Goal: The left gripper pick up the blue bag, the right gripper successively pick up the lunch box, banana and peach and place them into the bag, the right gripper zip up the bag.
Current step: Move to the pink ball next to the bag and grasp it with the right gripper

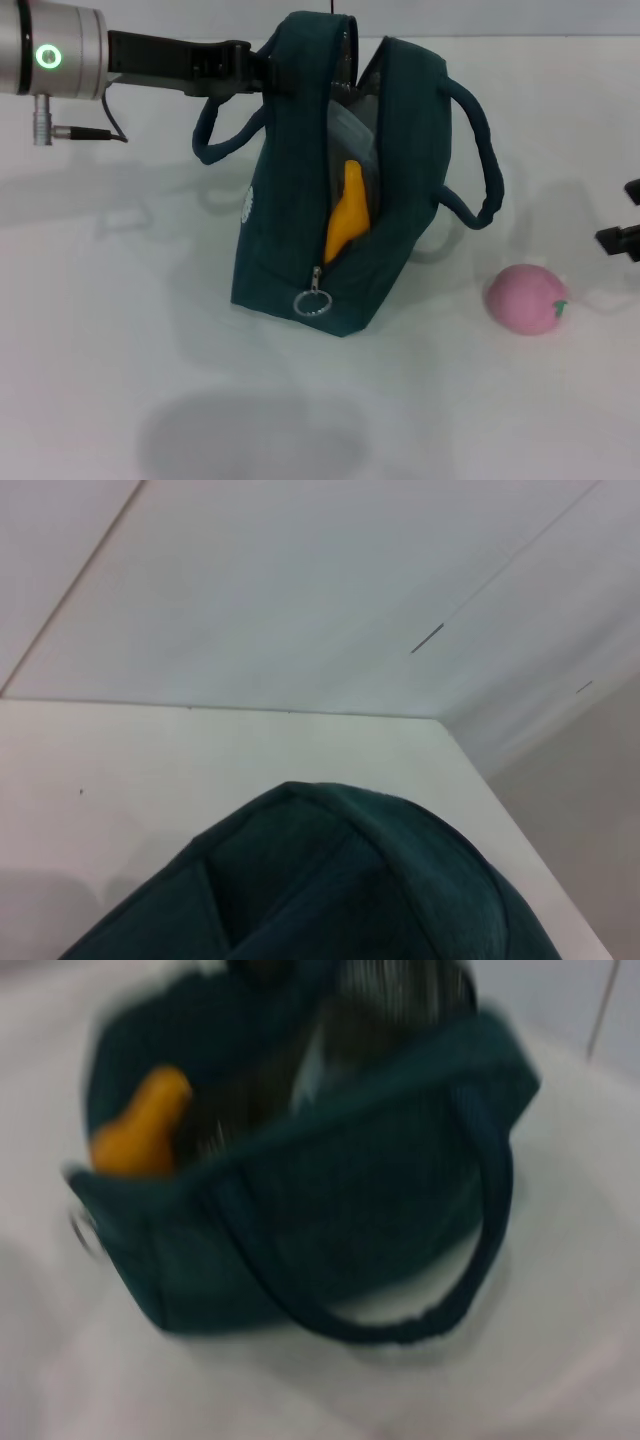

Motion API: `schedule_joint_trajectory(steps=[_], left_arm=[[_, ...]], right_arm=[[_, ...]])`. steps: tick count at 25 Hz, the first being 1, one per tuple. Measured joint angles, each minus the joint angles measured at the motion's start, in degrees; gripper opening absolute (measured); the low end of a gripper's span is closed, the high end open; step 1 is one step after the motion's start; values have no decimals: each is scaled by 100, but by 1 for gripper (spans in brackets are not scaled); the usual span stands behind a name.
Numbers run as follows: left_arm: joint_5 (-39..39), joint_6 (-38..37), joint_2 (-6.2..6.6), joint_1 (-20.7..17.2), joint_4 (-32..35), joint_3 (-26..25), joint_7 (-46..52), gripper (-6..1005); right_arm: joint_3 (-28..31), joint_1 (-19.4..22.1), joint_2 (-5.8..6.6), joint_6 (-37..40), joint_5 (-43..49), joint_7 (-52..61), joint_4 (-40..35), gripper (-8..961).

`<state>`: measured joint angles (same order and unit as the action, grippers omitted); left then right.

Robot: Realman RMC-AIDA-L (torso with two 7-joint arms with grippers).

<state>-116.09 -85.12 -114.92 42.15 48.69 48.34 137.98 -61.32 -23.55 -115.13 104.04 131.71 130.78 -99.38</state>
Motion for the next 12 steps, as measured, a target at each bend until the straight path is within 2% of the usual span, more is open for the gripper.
schedule_joint_trajectory(steps=[3,7,12], left_arm=[[10,20,-2,35,0,-6,14,51],[16,22,-18,34,0,-9,7,51],[18,22,-24,19,0,-10,1,51]], right_arm=[[-541,-285,-17,-69,634,304,188,664],[-1110,-284,-23,-522,701,320,451,658],[-1452,-350,-31,-948,657,289,1015,650]])
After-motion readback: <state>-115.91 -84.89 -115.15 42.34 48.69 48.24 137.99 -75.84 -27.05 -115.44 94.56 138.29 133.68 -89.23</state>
